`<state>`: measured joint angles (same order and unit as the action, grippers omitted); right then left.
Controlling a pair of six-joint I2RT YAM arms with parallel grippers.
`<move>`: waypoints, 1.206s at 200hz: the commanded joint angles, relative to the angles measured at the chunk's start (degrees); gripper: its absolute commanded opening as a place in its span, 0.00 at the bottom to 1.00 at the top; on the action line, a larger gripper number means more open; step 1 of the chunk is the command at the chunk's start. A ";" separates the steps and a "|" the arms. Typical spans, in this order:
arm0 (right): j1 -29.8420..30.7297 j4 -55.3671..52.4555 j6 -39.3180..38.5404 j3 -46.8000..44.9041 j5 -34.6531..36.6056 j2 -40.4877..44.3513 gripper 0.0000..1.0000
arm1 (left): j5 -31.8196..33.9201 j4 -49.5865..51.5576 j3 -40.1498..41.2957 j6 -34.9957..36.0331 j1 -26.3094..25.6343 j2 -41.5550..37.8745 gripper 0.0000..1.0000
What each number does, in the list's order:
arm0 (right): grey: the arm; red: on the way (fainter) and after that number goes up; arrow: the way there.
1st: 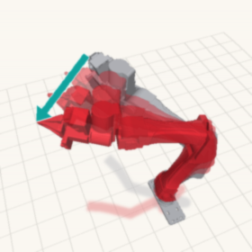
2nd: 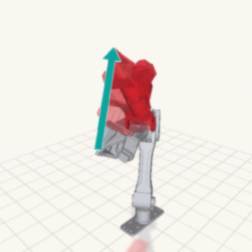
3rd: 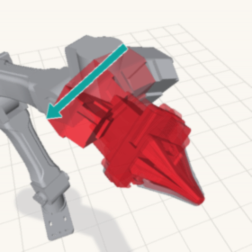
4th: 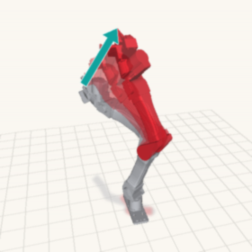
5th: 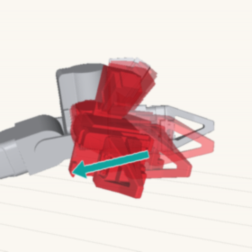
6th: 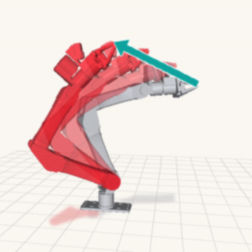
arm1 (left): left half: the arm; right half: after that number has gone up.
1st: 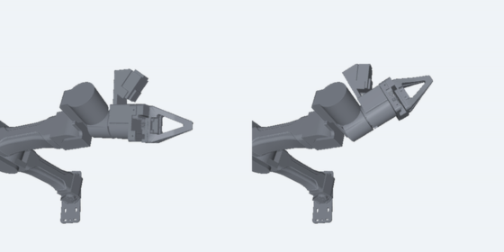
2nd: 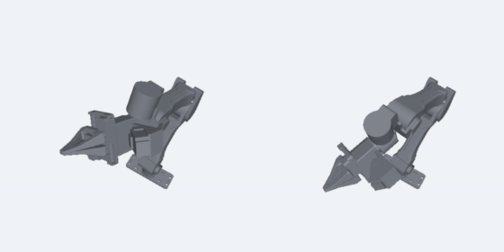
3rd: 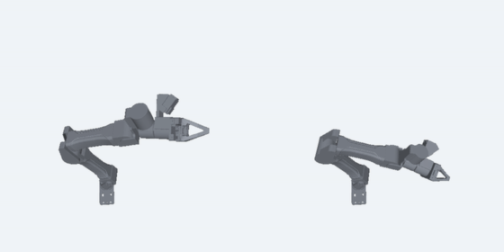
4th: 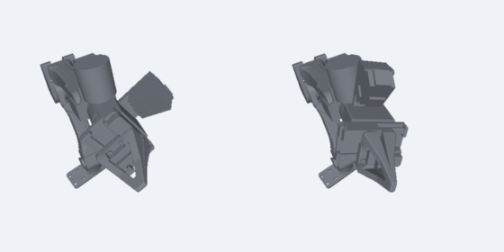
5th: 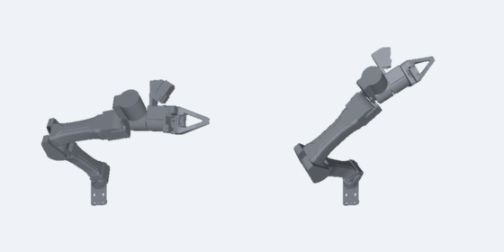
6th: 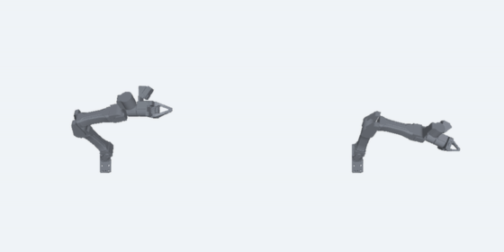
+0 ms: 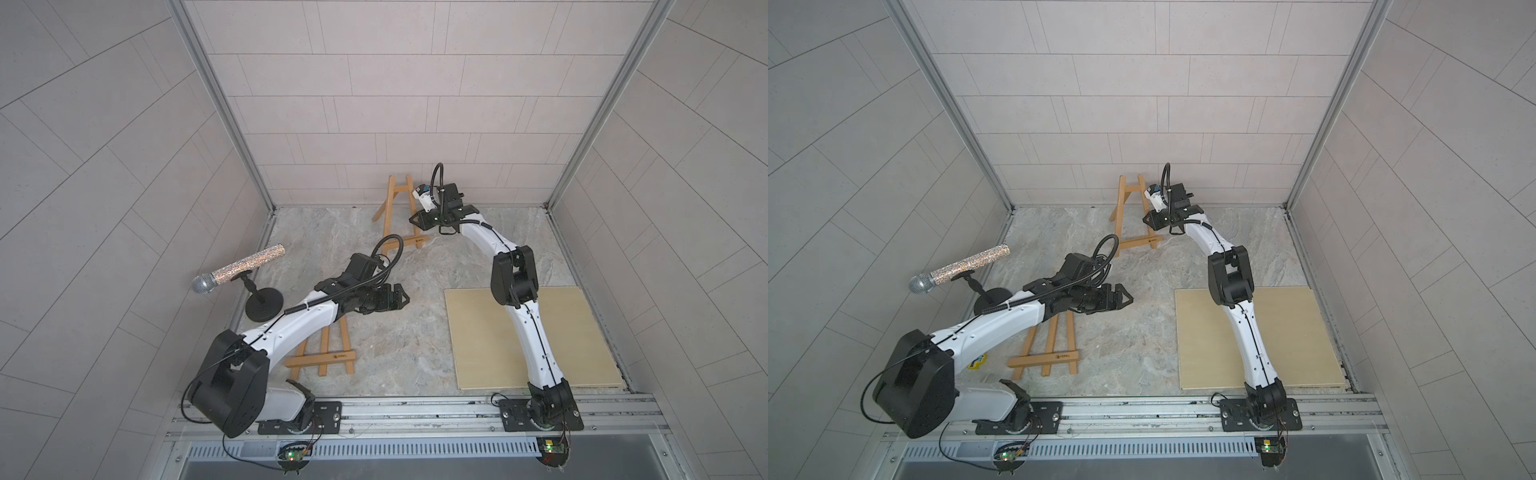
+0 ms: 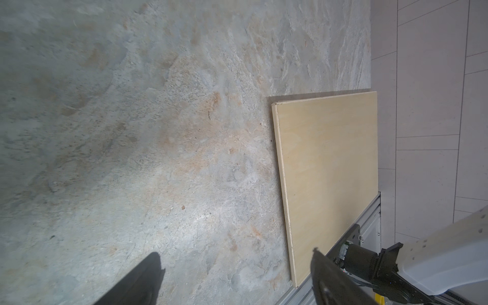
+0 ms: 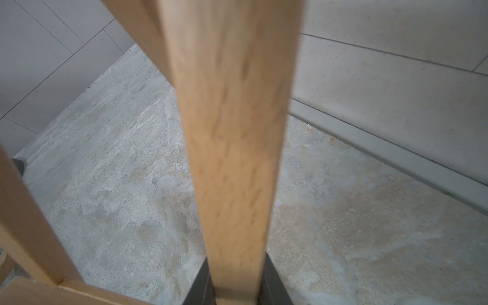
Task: Disassemble the easel
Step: Pick up the easel at the center of the board.
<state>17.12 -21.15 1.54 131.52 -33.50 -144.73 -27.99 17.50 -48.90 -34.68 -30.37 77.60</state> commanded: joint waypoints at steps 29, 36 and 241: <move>2.77 -0.19 -3.74 -7.31 5.05 8.05 0.12 | 0.39 0.87 0.82 -0.13 3.29 -2.87 0.92; 2.98 0.52 -3.86 -8.48 5.73 9.16 0.11 | 0.39 0.87 0.68 -0.13 3.79 -3.03 0.92; 8.28 1.74 -1.36 -55.13 8.45 58.36 0.00 | -12.18 -9.41 -15.68 -3.71 22.10 12.39 0.93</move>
<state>24.32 -18.50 -0.14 78.67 -23.44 -92.92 -35.35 11.00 -60.34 -37.52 -8.62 86.85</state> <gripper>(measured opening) 0.230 0.929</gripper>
